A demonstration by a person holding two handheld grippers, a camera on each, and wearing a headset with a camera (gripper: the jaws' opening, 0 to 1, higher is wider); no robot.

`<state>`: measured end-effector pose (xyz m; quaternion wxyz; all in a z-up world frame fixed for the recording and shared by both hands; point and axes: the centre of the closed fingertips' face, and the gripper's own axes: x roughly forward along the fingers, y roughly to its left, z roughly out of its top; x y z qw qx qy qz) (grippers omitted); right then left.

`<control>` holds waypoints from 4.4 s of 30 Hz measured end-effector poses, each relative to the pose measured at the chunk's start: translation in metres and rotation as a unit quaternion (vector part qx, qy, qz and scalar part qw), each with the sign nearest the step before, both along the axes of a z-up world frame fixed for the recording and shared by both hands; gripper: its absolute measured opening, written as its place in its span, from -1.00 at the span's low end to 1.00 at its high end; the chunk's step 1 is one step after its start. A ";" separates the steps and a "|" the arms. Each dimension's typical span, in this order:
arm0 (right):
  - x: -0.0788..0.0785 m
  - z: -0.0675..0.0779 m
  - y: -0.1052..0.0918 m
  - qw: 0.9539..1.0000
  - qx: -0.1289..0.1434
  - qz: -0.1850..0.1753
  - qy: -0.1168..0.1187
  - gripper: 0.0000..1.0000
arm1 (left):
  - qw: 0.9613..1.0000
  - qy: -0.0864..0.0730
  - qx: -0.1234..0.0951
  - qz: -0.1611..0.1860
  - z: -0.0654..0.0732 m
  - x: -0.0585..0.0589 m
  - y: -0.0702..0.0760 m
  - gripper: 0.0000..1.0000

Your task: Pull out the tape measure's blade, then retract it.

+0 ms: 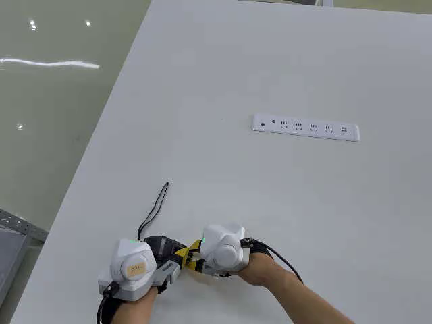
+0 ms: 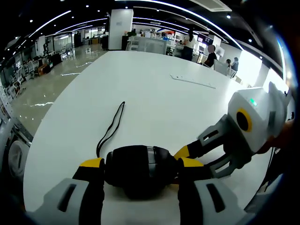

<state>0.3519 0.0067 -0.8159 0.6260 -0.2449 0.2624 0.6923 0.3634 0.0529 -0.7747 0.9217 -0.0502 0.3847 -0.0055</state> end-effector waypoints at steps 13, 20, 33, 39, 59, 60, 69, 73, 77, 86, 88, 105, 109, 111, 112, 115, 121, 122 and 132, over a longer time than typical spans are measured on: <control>0.003 0.002 -0.004 1.000 -0.001 -0.006 -0.003 -0.52 | 1.000 0.008 0.013 -0.017 0.001 -0.002 0.001 0.29; 0.002 0.013 -0.011 1.000 0.002 -0.021 0.000 -0.42 | 0.999 0.015 0.029 -0.039 0.002 -0.011 0.005 0.34; 0.000 0.025 -0.020 0.999 0.011 -0.052 -0.012 -0.20 | 0.994 0.028 0.046 -0.096 0.006 -0.029 0.012 0.48; -0.004 0.045 -0.035 0.996 0.019 -0.081 -0.018 -0.09 | 0.991 0.023 0.041 -0.125 0.011 -0.037 0.007 0.57; -0.017 0.083 -0.095 0.981 0.033 -0.190 -0.025 0.24 | 0.984 -0.014 0.030 -0.174 0.033 -0.054 -0.002 0.83; -0.018 0.085 -0.098 0.980 0.033 -0.195 -0.024 0.25 | 0.984 -0.014 0.030 -0.177 0.034 -0.055 -0.002 0.83; -0.024 0.101 -0.137 0.971 0.037 -0.234 -0.030 0.33 | 0.979 -0.021 0.014 -0.200 0.042 -0.065 -0.013 0.95; -0.025 0.105 -0.155 0.964 0.044 -0.262 -0.023 0.40 | 0.978 -0.028 0.003 -0.205 0.048 -0.068 -0.019 0.97; -0.029 0.108 -0.176 0.957 0.046 -0.286 -0.024 0.52 | 0.977 -0.035 0.006 -0.208 0.053 -0.068 -0.022 0.97; -0.034 0.107 -0.217 0.945 0.045 -0.324 -0.017 0.71 | 0.973 -0.047 0.014 -0.226 0.059 -0.071 -0.022 0.98; -0.035 0.108 -0.221 0.943 0.049 -0.329 -0.013 0.75 | 0.973 -0.047 0.014 -0.226 0.059 -0.071 -0.021 0.98; -0.043 0.110 -0.244 0.936 0.052 -0.347 -0.004 0.85 | 0.967 -0.054 0.023 -0.247 0.063 -0.082 -0.010 0.98; -0.044 0.110 -0.246 0.936 0.056 -0.347 -0.001 0.85 | 0.966 -0.067 0.017 -0.250 0.070 -0.080 -0.010 0.98; -0.045 0.111 -0.245 0.937 0.060 -0.344 0.001 0.85 | 0.964 -0.074 0.018 -0.255 0.072 -0.079 -0.011 0.98; -0.045 0.112 -0.245 0.937 0.063 -0.343 0.002 0.86 | 0.961 -0.078 0.021 -0.263 0.073 -0.078 -0.012 0.98; -0.045 0.112 -0.245 0.938 0.065 -0.341 0.003 0.86 | 0.960 -0.073 0.020 -0.270 0.073 -0.080 -0.014 0.98; -0.045 0.112 -0.247 0.938 0.068 -0.340 0.005 0.87 | 0.962 -0.071 0.019 -0.263 0.070 -0.077 -0.011 0.98; -0.044 0.113 -0.247 0.938 0.069 -0.339 0.005 0.87 | 0.962 -0.070 0.021 -0.262 0.070 -0.077 -0.010 0.98; -0.040 0.113 -0.254 0.936 0.073 -0.344 0.003 0.88 | 0.963 -0.072 0.021 -0.258 0.070 -0.078 -0.006 0.98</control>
